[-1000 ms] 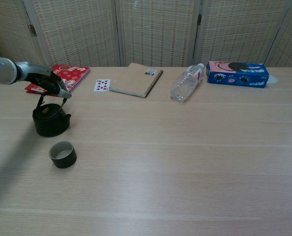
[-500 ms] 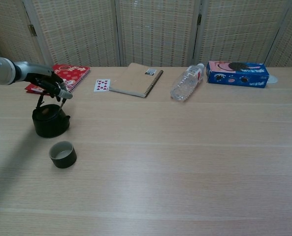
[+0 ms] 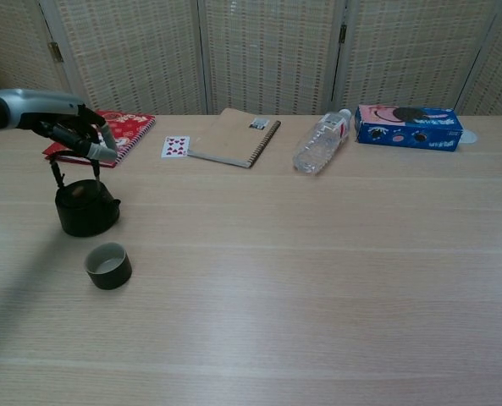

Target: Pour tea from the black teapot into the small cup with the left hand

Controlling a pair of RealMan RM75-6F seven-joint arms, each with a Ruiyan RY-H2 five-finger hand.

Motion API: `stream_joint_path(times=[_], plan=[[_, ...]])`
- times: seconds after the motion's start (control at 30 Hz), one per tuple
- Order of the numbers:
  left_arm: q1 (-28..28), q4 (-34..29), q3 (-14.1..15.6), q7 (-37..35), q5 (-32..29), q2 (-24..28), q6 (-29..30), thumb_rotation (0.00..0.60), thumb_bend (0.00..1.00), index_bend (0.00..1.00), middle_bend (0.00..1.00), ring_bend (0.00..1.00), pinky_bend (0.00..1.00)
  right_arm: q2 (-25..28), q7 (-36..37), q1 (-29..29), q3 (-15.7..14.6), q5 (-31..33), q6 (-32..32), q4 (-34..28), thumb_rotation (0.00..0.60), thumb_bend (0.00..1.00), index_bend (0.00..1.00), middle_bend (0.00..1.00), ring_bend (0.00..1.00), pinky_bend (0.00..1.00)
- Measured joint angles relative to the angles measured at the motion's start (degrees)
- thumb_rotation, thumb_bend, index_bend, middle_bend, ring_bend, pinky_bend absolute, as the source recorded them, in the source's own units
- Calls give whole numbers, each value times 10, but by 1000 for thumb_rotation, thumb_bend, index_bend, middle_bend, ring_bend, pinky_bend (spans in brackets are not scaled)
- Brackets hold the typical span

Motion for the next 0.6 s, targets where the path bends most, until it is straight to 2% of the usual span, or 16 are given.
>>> stream_joint_path(times=[0.17, 0.27, 0.33, 0.4, 0.47, 0.6], plan=[[37, -67, 9, -2, 58, 31, 63, 308, 183, 381, 512, 418, 0, 0, 5, 4, 1, -4, -2, 4, 586, 282, 100, 124, 181, 20], [54, -86, 14, -3, 84, 41, 94, 311, 185, 371, 506, 393, 0, 1, 6, 5, 2, -6, -1, 5, 587, 282, 100, 124, 181, 20], [63, -91, 16, 0, 95, 43, 111, 401, 186, 339, 473, 358, 0, 2, 6, 5, 2, -6, 1, 5, 588, 282, 100, 124, 181, 20], [70, -95, 19, 10, 103, 45, 126, 550, 187, 286, 413, 319, 0, 3, 7, 4, 3, -7, 3, 5, 589, 282, 100, 124, 181, 20], [74, -99, 24, 28, 107, 46, 131, 589, 187, 229, 349, 271, 0, 3, 8, 4, 2, -6, 4, 5, 590, 281, 100, 124, 182, 20], [76, -105, 36, 74, 107, 47, 133, 599, 188, 141, 229, 183, 0, 1, 9, 2, 2, -5, 4, 7, 589, 282, 100, 124, 182, 20]])
